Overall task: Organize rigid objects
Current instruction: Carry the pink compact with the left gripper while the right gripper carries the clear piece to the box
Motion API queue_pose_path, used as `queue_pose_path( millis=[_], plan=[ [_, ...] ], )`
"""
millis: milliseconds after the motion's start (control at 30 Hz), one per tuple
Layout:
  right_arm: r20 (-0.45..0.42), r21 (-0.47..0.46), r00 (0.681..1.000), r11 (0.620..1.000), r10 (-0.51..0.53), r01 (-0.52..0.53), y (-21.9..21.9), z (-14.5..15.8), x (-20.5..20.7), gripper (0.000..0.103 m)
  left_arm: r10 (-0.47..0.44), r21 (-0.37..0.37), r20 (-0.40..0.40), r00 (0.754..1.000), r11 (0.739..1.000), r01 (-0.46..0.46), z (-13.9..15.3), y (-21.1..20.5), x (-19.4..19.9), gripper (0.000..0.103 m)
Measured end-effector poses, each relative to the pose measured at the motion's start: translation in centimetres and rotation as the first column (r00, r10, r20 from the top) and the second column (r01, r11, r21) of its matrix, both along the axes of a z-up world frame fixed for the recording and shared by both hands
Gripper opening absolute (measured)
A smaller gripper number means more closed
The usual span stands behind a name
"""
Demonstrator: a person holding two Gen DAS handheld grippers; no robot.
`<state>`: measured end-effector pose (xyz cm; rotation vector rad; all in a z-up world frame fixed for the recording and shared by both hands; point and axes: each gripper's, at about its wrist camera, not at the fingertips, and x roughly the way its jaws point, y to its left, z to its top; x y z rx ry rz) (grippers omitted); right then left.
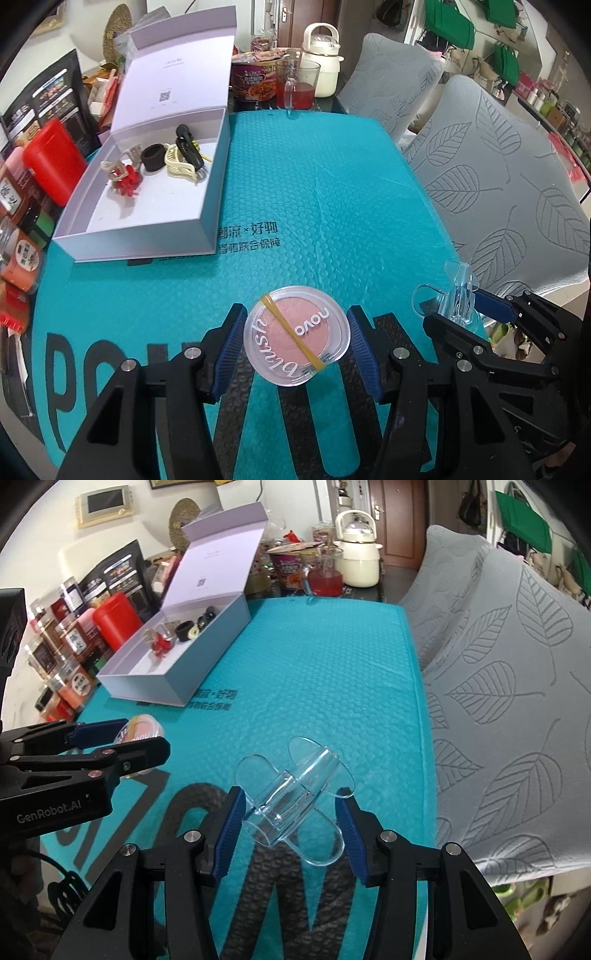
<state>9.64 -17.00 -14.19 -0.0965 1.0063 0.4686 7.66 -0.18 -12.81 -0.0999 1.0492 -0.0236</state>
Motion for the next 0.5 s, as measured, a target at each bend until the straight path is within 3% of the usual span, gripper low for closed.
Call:
queue_pose_path(
  millis=[500],
  plan=[
    [0.008, 0.044, 0.987, 0.986, 0.162, -0.162, 0.8, 3.6, -4.1, 0.05, 0.116, 0.006, 0.054, 0.992, 0.993, -0.117, 3.9, 0.7, -6.5, 0.055]
  ],
)
